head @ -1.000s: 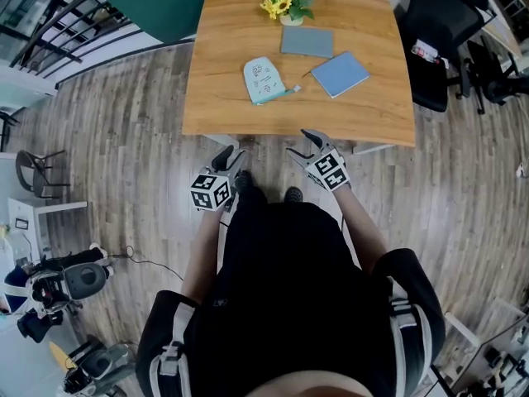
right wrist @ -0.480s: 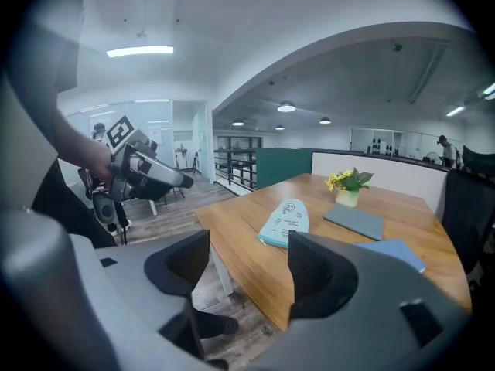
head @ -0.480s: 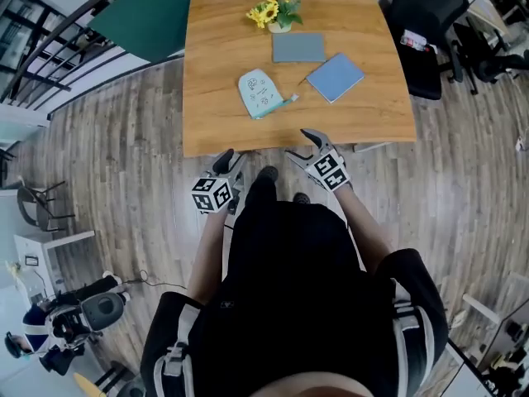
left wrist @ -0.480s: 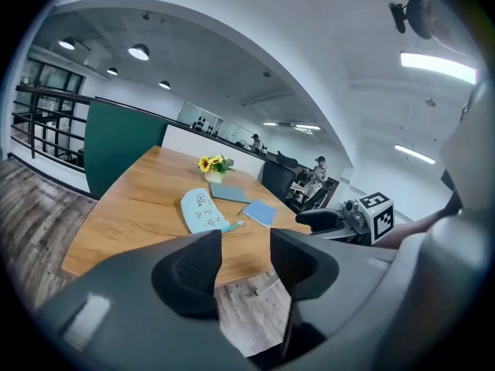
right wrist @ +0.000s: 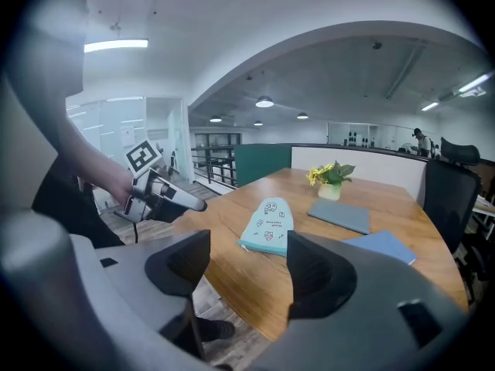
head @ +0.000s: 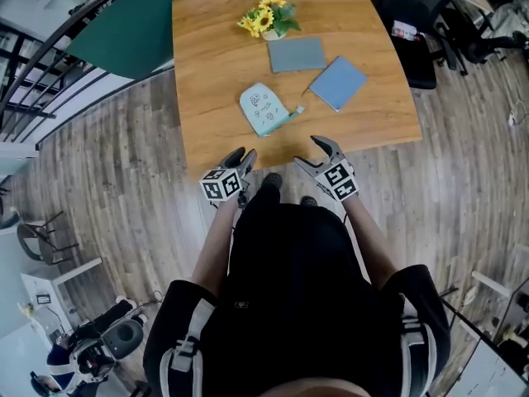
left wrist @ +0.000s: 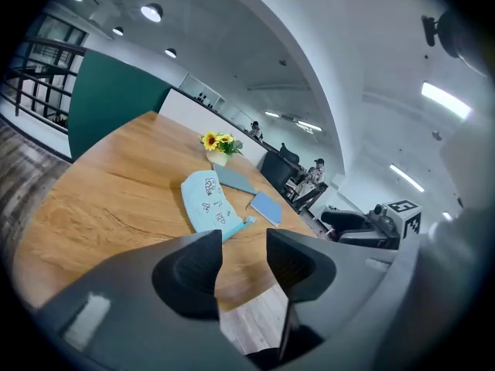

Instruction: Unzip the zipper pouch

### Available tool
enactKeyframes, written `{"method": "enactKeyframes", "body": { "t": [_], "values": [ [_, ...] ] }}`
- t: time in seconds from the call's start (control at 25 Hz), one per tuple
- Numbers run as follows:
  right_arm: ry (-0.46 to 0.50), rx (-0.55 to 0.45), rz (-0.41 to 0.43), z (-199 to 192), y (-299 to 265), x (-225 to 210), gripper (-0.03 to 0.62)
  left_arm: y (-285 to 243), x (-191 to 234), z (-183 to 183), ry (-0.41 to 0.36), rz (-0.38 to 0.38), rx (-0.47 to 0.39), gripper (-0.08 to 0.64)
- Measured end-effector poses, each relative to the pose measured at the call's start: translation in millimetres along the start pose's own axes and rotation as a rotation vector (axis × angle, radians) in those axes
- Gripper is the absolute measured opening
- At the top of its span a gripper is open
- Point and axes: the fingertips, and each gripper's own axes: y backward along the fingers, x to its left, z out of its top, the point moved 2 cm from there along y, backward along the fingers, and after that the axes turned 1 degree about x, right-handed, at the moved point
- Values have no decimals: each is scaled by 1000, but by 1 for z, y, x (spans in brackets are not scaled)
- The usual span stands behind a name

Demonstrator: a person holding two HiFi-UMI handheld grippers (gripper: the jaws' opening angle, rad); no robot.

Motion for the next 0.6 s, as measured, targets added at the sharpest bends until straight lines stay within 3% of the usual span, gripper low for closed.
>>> {"method": "enactKeyframes", "body": {
  "t": [0.32, 0.6],
  "values": [
    [-75, 49, -53, -7, -2, -11, 304, -59, 56, -13, 181, -33, 68, 164],
    [-169, 47, -108, -14, 9, -24, 296, -92, 73, -22, 308, -49, 98, 163]
  ]
}}
